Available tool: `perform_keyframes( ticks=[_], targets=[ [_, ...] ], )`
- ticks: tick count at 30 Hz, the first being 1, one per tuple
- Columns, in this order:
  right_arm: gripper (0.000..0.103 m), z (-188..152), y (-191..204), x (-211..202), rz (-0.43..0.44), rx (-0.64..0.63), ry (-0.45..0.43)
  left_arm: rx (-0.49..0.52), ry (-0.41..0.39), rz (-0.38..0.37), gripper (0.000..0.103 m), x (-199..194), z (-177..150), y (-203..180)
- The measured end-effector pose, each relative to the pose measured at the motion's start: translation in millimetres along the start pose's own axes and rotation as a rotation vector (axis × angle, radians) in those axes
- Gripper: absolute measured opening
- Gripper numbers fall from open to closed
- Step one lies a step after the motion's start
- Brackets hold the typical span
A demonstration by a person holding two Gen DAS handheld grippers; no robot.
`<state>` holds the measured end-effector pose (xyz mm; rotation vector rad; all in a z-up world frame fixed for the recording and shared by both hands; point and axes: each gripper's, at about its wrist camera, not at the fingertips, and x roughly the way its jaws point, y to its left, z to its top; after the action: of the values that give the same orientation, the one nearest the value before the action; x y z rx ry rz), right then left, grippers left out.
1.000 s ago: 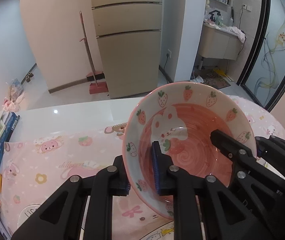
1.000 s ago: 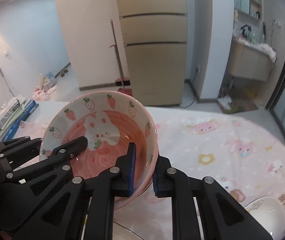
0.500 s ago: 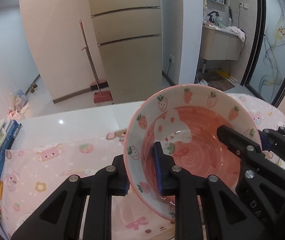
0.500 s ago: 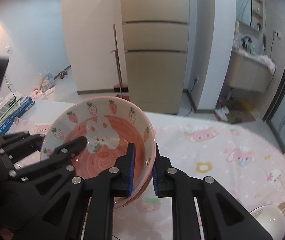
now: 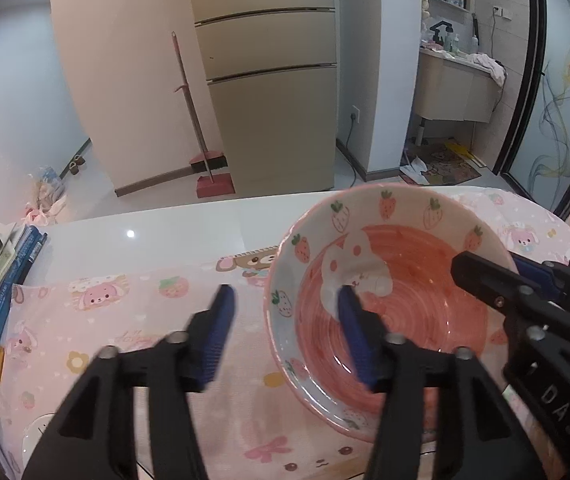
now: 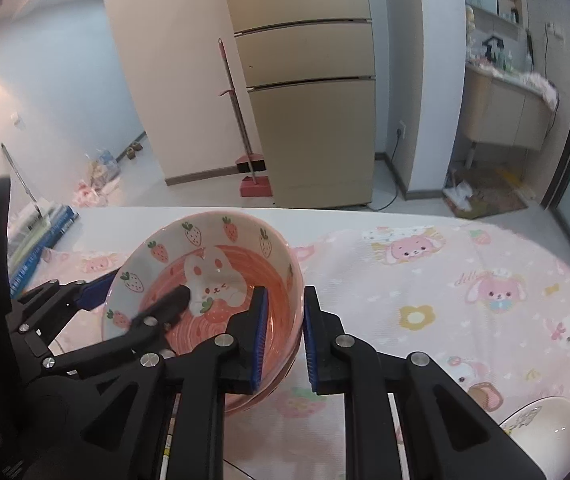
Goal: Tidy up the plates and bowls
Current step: 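Raise both open grippers away from the bowl stack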
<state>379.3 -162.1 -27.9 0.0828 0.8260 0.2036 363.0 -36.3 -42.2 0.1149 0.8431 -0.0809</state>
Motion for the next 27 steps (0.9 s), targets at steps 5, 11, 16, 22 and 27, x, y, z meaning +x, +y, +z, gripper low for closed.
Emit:
perform_keyframes(
  ticks=[5, 11, 16, 22, 27],
  targets=[
    [0.017, 3.4, -11.1, 0.5, 0.020, 0.029, 0.009, -0.032, 0.004, -0.016, 0.064, -1.2, 1.5, 10.0],
    [0.017, 4.6, -19.1, 1.2, 0.048, 0.073, 0.024, -0.054, -0.003, -0.032, 0.071, -6.3, 4.3, 18.4],
    [0.022, 7.5, -21.1, -2.4, 0.036, 0.084, 0.021, -0.071, -0.036, -0.048, 0.077, -19.5, 8.7, 24.2],
    [0.040, 16.9, -18.6, -34.5, 0.018, 0.103, -0.057, -0.108, -0.136, -0.110, 0.078, -59.3, 24.4, 35.0],
    [0.052, 25.9, -7.3, -86.1, 0.010, 0.064, -0.186, -0.142, -0.253, -0.111, 0.078, -120.1, 30.6, 55.9]
  ],
)
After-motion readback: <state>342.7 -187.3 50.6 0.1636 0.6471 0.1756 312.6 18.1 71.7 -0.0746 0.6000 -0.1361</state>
